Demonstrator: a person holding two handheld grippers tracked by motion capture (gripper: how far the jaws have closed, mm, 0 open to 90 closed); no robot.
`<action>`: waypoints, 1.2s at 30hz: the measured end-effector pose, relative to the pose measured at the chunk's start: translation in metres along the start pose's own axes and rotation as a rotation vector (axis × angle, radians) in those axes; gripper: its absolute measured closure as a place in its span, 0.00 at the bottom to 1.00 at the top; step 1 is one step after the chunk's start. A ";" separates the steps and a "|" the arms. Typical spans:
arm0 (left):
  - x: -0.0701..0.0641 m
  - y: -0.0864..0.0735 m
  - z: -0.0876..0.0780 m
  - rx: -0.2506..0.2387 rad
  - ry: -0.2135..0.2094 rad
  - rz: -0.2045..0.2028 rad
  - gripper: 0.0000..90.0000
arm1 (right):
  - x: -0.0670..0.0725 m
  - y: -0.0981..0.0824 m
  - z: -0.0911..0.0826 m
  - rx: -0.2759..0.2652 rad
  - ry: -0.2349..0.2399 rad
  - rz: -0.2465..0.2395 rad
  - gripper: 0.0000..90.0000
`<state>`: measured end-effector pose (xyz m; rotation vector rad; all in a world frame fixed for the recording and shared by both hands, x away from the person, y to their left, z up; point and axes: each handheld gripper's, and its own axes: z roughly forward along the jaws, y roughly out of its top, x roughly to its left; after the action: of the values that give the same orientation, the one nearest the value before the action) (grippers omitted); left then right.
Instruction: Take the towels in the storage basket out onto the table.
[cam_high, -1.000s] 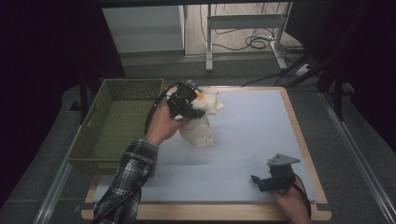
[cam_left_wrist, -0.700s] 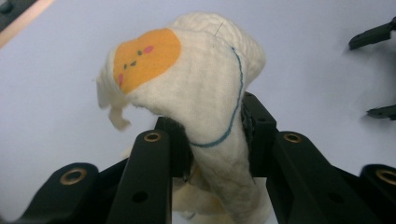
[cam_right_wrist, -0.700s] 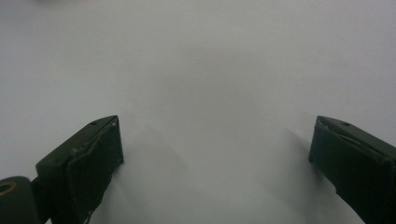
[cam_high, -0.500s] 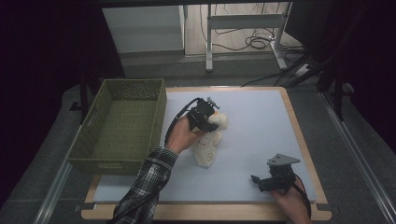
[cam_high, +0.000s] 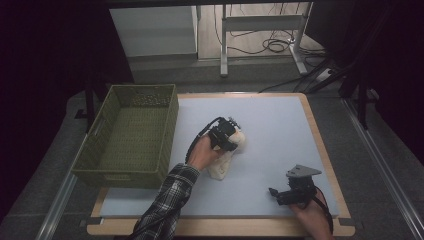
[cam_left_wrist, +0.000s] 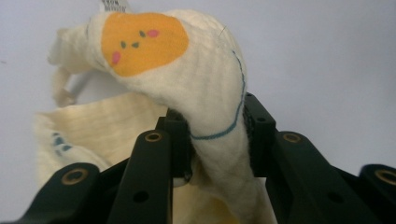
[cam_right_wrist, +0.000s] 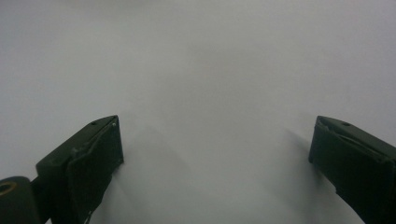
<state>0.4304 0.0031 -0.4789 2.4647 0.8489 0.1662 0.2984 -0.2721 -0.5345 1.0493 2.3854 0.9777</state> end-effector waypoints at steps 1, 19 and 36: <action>0.000 -0.001 0.003 0.011 -0.003 0.008 0.69 | 0.000 0.000 0.000 0.000 -0.001 -0.001 0.03; -0.019 -0.041 -0.050 -0.131 0.014 -0.036 0.22 | 0.000 0.000 0.000 0.003 0.002 0.000 0.04; -0.040 -0.124 -0.047 -0.158 0.090 -0.098 0.13 | -0.001 0.001 0.000 0.009 0.004 0.006 0.04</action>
<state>0.3183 0.0821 -0.5010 2.2776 0.9546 0.2997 0.2994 -0.2722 -0.5337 1.0599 2.3933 0.9722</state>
